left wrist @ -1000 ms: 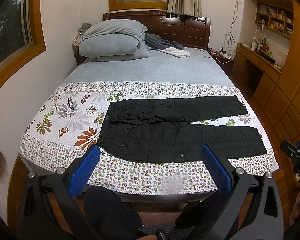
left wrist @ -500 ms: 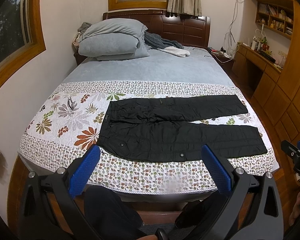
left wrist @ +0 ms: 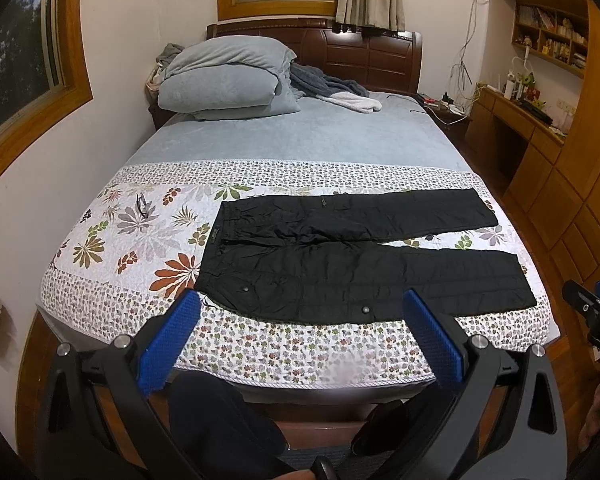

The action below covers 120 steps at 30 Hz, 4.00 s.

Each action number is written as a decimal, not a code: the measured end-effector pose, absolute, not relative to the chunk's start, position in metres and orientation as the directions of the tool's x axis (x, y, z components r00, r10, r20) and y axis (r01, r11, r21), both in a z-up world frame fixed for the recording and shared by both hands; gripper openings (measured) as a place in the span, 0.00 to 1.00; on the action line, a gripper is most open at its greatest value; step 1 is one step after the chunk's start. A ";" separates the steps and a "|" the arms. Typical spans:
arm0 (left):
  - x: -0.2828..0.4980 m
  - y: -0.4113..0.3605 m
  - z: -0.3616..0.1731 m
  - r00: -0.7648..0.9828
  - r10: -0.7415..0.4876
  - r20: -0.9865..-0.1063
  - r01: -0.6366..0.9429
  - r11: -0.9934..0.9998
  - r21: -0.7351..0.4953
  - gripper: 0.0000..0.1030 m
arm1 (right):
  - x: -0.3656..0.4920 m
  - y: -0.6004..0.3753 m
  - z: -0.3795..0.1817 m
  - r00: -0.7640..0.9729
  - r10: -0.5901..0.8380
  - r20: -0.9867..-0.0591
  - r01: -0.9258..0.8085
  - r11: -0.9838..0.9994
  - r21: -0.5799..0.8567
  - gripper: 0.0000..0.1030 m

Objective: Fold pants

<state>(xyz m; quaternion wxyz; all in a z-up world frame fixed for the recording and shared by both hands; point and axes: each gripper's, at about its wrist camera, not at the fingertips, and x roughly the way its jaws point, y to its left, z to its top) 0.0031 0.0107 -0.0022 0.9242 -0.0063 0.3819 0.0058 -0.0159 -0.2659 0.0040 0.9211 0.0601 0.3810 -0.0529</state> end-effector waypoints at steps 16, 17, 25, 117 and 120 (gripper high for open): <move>0.028 0.039 -0.033 0.688 -0.068 -0.723 -0.004 0.995 -0.097 0.97 | -0.003 -0.264 -0.007 0.697 -0.047 -0.715 0.132 0.989 0.065 0.97; 0.037 0.048 -0.043 0.664 -0.111 -0.740 0.001 0.989 -0.148 0.97 | 0.000 -0.266 -0.012 0.697 -0.040 -0.716 0.122 0.991 0.064 0.97; 0.105 0.142 -0.156 0.648 -0.244 -0.722 -0.043 0.934 -0.355 0.98 | 0.051 -0.338 -0.117 0.660 0.174 -0.730 0.060 0.957 0.282 0.97; 0.520 0.360 -0.380 0.289 -0.361 -0.887 -0.258 0.863 -0.435 0.96 | 0.319 -0.599 -0.295 0.482 0.382 -0.789 0.353 0.739 0.574 0.82; 0.533 0.352 -0.392 0.256 -0.373 -0.892 -0.202 0.882 -0.426 0.95 | 0.354 -0.599 -0.298 0.473 0.419 -0.776 0.326 0.735 0.595 0.82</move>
